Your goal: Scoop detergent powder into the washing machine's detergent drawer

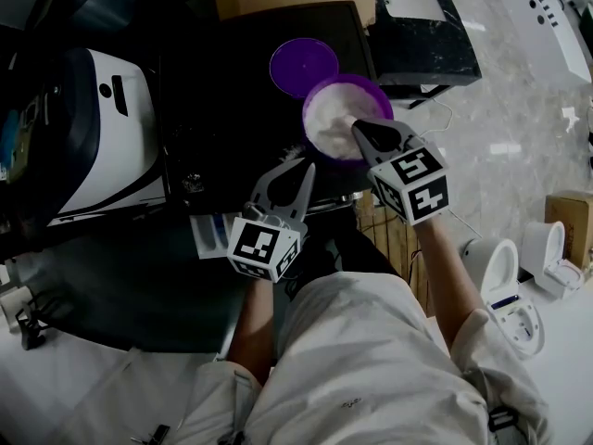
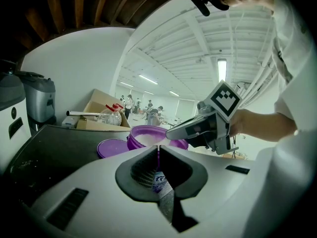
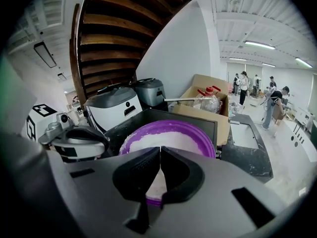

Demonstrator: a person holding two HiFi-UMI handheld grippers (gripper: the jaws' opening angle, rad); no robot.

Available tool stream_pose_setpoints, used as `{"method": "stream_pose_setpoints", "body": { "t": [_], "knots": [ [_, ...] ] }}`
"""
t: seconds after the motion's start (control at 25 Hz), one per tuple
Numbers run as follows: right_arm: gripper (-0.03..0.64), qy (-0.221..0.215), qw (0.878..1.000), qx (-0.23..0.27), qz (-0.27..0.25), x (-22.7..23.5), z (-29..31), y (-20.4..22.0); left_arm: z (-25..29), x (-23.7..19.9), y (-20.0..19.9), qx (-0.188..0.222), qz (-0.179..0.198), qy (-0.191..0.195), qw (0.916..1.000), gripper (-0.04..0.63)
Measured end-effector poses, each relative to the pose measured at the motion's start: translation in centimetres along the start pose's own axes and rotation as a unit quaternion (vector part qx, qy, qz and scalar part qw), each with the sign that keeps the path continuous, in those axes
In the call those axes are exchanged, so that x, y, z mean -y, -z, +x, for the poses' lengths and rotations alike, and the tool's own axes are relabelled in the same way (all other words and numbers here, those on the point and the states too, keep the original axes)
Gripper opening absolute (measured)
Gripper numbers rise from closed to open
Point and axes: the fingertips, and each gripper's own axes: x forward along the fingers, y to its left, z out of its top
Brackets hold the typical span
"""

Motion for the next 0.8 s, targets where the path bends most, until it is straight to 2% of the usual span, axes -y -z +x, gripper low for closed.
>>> {"method": "stream_pose_setpoints", "body": {
  "t": [0.8],
  "knots": [
    [0.009, -0.063, 0.998, -0.010, 0.026, -3.1, -0.2, 0.3, -1.2, 0.2, -0.3, 0.007, 0.002, -0.002, 1.0000, 0.025]
  ]
}}
